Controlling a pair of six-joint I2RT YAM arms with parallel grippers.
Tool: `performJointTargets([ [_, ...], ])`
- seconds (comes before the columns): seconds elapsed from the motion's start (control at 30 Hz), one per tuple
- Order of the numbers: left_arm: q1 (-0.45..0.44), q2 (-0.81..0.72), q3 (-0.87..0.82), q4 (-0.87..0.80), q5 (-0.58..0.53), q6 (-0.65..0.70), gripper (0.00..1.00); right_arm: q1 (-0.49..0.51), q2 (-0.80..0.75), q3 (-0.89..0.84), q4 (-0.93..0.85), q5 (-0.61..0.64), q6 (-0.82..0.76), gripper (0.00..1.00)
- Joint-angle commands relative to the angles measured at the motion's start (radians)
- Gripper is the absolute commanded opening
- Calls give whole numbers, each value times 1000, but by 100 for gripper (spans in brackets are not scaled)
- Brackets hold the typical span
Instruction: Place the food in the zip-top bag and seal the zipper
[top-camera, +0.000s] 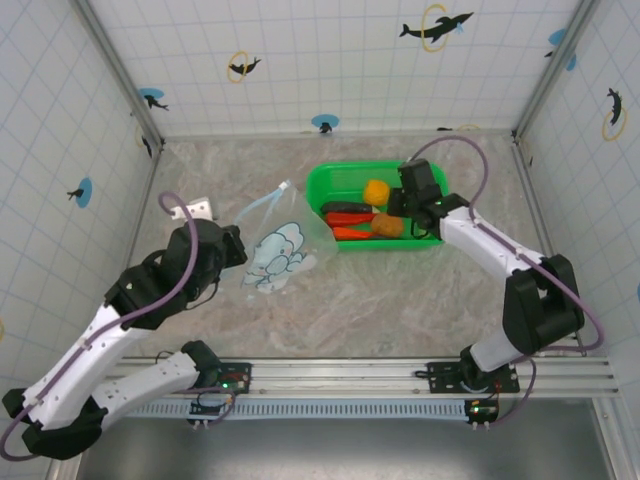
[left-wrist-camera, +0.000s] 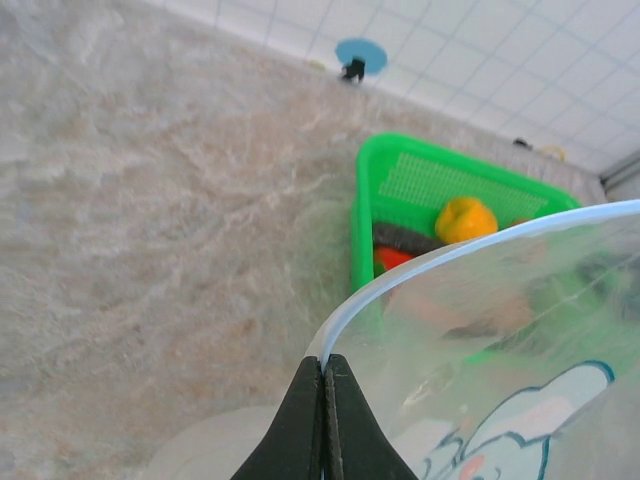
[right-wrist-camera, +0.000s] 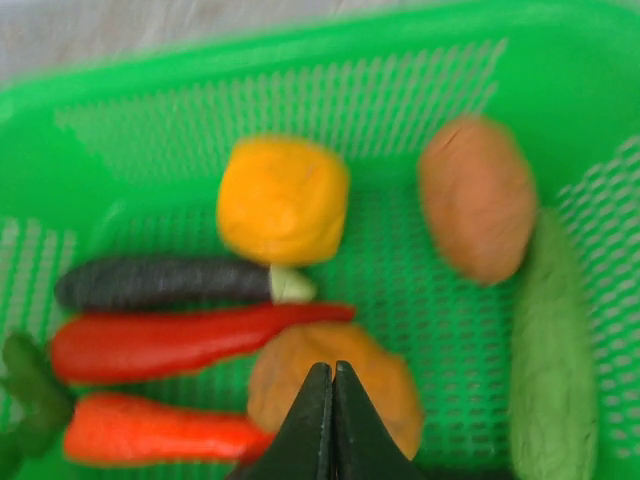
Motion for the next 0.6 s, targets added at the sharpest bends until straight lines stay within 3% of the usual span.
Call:
performJointTargets([
  [0.0, 10, -7, 70, -81, -88, 43, 0, -23, -4, -41, -53, -20, 85, 0],
  [0.1, 10, -7, 101, -73, -106, 57, 0, -45, -37, -124, -41, 44, 122, 0],
  [0.23, 10, 30, 108, -68, -100, 65, 0, -124, -70, -201, -45, 28, 135, 0],
  [0.57, 10, 125, 61, 16, 31, 56, 0, -276, -128, -275, -107, 149, 83, 0],
])
